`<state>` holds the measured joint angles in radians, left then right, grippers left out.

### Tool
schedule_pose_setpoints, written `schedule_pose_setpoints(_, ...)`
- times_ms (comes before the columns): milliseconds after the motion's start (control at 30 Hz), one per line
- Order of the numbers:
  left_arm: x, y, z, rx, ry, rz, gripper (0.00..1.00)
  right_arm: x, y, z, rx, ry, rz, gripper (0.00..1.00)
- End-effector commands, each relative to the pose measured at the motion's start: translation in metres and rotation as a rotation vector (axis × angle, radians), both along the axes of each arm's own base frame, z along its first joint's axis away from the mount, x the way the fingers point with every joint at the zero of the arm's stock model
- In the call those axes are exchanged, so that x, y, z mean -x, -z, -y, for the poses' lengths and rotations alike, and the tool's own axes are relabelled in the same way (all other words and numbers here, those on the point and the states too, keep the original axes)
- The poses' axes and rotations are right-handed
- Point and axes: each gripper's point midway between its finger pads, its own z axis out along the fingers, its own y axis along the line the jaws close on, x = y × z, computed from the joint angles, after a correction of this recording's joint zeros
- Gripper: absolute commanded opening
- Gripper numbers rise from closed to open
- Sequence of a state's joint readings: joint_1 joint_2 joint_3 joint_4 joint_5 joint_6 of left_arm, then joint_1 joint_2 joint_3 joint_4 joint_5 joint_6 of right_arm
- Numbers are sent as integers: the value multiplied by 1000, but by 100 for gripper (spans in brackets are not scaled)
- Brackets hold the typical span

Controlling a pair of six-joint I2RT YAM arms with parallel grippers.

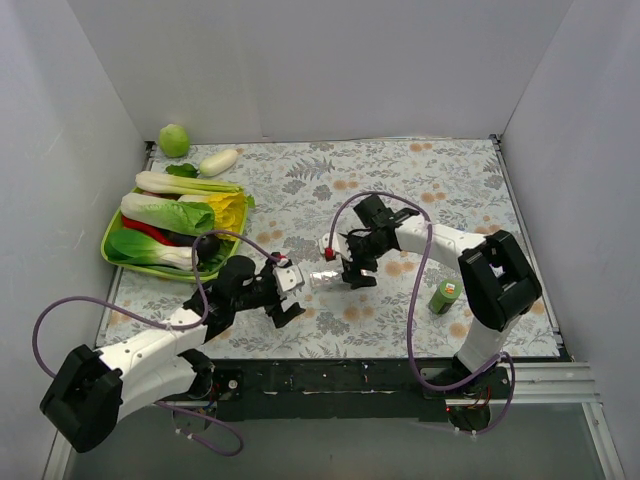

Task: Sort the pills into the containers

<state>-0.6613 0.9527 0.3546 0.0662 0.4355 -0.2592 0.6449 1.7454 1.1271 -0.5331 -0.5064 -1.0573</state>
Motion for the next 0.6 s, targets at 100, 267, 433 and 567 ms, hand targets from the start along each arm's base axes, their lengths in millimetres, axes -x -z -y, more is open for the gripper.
schedule_pose_setpoints(100, -12, -11, 19, 19, 83, 78, 98, 8, -44, -13, -223, -36, -46, 86)
schedule_pose_setpoints(267, -22, 0, 28, 3, 109, 93, 98, 10, -44, -13, -321, -45, -44, 83)
schedule_pose_setpoints(433, -34, 12, 36, -19, 122, 116, 98, 4, -57, -8, -415, -19, -93, 82)
schedule_pose_setpoints(567, -49, 21, 41, -49, 113, 137, 98, 5, -51, -4, -419, -31, -61, 82)
